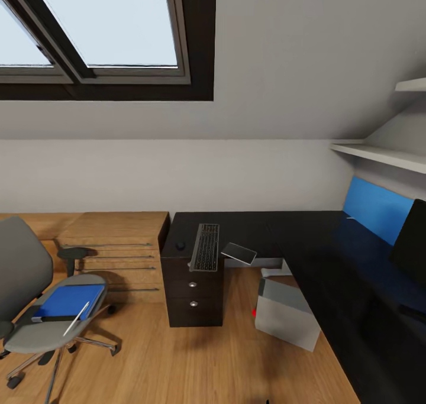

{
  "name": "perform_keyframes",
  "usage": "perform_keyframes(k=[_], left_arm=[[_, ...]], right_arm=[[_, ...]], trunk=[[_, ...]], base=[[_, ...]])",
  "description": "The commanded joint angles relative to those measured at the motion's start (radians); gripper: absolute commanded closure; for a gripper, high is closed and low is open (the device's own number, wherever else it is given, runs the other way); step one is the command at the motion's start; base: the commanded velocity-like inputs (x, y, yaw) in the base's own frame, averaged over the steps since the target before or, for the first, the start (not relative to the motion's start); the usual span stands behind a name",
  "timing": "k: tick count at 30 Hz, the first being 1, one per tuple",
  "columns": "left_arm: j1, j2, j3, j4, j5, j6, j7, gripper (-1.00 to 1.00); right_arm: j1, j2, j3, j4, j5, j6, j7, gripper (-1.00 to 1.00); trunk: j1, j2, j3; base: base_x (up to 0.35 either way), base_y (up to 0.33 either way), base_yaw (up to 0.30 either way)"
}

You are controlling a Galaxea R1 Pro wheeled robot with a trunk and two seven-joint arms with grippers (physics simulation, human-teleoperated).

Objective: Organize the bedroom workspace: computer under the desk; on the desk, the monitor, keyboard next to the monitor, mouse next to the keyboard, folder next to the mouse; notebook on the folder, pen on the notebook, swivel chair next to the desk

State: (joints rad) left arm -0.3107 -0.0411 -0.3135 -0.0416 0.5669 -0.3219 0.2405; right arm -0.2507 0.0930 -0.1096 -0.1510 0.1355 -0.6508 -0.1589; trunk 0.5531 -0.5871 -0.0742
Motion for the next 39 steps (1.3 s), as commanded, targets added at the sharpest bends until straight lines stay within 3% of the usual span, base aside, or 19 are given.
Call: perform_keyframes(k=[1,14,24,39], left_arm=[[-0.001,0.000,-0.009,0.000,0.006,-0.002,0.005,-1.00],[-0.001,0.000,-0.005,0.000,0.011,-0.003,0.007,-1.00],[-0.001,0.003,-0.005,0.002,0.007,-0.006,-0.002,-1.00],[-0.001,0.001,-0.009,0.005,0.007,-0.008,-0.003,-1.00]], right_arm=[[-0.001,0.001,-0.008,0.001,0.011,-0.003,-0.004,-1.00],[-0.001,0.001,-0.006,0.001,0.012,-0.002,-0.004,-1.00],[-0.001,0.001,-0.005,0.001,0.012,-0.002,-0.004,-1.00],[-0.001,-0.001,-0.007,0.001,0.012,-0.002,-0.004,-1.00]], trunk=[[0.004,-0.009,-0.005],[0.054,-0.100,-0.048],[0.054,-0.100,-0.049],[0.054,-0.100,-0.049]], base=[[0.000,0.000,0.000],[0.000,0.000,0.055],[0.006,0.004,0.004],[0.217,0.186,0.000]])
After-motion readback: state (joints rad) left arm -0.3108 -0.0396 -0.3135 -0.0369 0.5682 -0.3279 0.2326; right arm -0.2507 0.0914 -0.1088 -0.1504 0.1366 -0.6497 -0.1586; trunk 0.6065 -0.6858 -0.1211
